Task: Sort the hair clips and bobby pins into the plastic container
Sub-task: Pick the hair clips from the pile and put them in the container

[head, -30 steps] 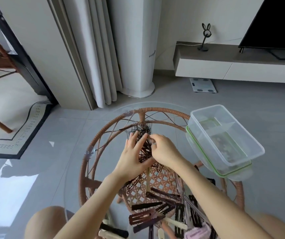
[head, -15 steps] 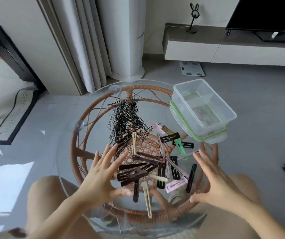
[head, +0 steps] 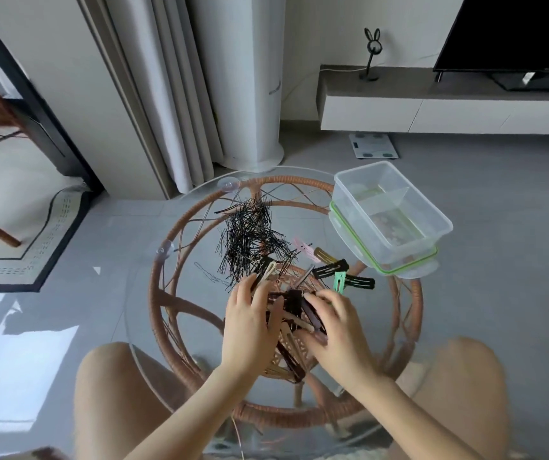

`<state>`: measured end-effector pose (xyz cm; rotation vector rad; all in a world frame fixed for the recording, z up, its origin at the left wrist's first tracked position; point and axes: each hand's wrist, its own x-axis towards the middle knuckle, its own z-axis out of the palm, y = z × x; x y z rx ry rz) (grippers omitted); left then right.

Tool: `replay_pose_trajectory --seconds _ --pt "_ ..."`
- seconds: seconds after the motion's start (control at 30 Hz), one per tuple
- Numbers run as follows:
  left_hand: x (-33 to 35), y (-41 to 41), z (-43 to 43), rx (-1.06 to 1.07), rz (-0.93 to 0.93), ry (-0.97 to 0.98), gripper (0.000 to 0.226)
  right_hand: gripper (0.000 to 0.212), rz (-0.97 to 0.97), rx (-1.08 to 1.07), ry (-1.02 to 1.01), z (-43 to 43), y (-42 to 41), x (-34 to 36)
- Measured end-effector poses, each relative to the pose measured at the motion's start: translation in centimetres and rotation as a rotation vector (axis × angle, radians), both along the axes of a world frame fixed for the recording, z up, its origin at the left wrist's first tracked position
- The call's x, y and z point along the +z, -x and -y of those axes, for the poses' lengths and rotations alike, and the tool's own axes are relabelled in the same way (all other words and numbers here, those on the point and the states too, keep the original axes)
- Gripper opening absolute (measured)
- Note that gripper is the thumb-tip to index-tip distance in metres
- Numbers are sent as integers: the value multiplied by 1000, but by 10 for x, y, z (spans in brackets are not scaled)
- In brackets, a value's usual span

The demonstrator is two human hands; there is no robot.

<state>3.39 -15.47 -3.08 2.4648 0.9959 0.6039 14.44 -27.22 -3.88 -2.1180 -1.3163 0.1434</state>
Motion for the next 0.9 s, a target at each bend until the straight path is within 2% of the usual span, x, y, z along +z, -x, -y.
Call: replay_pose_trajectory --seconds 0.07,0.13,0.23,0.3,0.33,0.43,0.5,0.67,0.77,0.9 --pt "10 -1 0 17 55 -40 42 45 -15 -6 -80 1 -6 10" --pt "16 7 3 -53 31 -87 55 35 75 -98 -151 5 -21 19" --pt "18 24 23 -401 -194 -207 83 38 64 -227 -116 7 -50 23" --pt "9 28 38 -614 -336 -355 91 46 43 -205 -25 2 -64 17" --pt "4 27 41 -650 -374 -400 91 47 41 -195 28 -3 -68 13" --pt "-2 17 29 -550 -426 -395 88 47 70 -193 182 -22 -74 5" --pt "-2 11 18 -498 -452 -358 83 46 119 -197 207 -33 -70 0" --pt "1 -2 11 -449 -361 -295 60 28 72 -200 22 -45 -45 -4" --pt "0 -7 6 -385 -227 -292 49 28 -70 -205 -98 -48 -28 0" --pt "7 -13 1 -367 -13 -174 39 29 -247 -316 -219 -46 -9 16"
